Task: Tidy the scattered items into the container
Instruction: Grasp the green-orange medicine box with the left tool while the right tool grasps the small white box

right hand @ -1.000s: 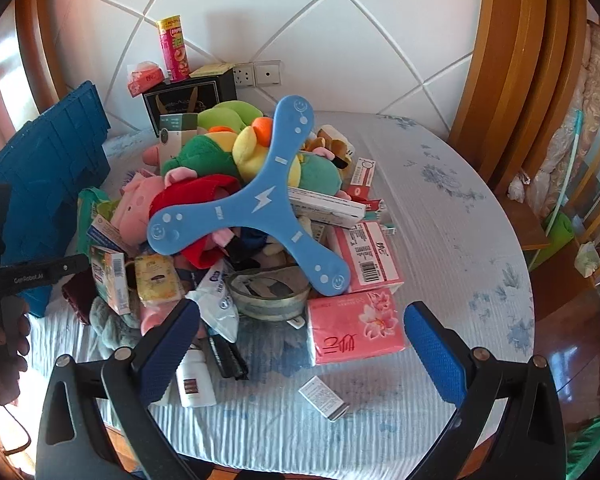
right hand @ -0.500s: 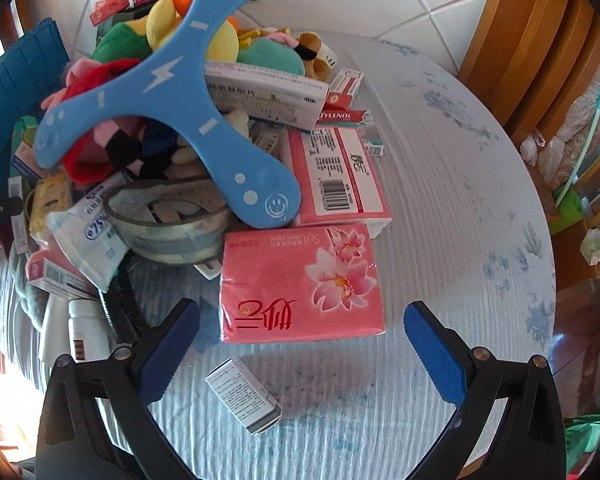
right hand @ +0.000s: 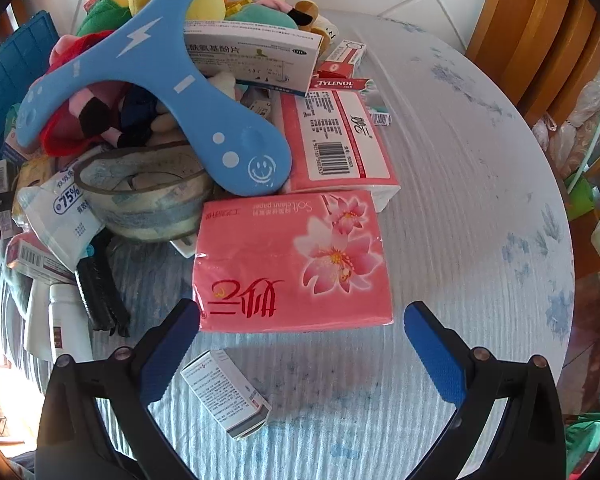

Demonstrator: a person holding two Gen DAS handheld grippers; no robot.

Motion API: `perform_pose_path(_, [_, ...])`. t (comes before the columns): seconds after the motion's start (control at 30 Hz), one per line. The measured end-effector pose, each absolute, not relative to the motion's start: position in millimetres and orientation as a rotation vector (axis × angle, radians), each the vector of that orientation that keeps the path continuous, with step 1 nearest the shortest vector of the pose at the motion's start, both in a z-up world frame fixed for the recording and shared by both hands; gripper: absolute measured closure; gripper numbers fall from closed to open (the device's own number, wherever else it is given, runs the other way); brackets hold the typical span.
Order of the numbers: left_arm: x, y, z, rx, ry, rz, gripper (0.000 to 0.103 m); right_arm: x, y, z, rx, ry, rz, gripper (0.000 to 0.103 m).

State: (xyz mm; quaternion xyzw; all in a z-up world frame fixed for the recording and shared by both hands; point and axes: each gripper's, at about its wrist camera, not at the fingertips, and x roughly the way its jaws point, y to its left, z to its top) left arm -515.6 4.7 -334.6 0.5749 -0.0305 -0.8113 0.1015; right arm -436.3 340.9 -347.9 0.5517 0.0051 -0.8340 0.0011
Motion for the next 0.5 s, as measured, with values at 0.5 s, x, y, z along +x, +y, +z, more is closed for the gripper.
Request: perform_pose_path(0.5, [-519.8,-4.5,-328.3,1.655,-0.176,-2.460,0.036,-421.8,372.9,-366.6,1.849,-0.381,-2.582,0.000])
